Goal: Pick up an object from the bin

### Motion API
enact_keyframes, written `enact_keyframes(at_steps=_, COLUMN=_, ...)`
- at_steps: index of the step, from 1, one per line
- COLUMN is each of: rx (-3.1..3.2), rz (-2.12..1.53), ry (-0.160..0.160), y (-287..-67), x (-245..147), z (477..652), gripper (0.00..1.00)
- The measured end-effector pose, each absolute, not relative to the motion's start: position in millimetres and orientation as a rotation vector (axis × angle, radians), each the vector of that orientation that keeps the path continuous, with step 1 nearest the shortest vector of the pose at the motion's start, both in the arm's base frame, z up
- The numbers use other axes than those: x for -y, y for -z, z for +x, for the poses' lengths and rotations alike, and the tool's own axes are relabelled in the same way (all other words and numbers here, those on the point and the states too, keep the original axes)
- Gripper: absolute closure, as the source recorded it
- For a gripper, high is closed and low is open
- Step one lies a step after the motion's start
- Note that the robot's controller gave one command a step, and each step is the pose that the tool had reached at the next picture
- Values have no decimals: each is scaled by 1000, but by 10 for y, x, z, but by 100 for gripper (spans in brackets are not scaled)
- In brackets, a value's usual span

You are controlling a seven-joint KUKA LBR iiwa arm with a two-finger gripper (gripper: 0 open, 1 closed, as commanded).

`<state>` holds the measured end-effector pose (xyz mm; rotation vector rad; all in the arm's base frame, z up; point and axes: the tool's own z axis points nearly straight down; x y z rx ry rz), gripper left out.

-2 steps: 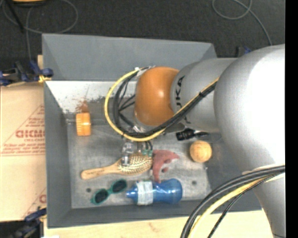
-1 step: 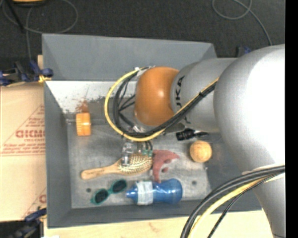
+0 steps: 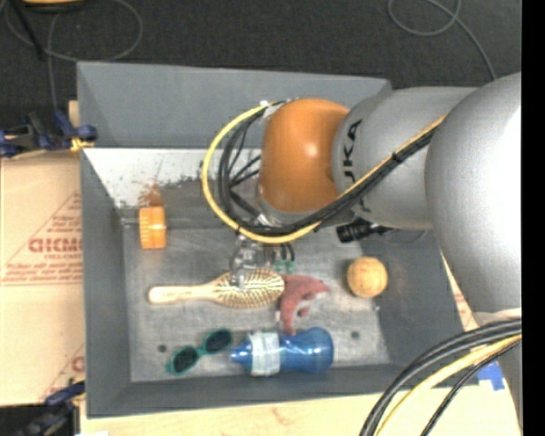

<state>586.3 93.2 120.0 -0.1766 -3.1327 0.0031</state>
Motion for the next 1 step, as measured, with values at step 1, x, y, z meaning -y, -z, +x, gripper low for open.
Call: enact_keyframes(at_steps=1, rx=3135, rz=-196, ry=1, y=-1887, x=-1028, z=5784, gripper=100)
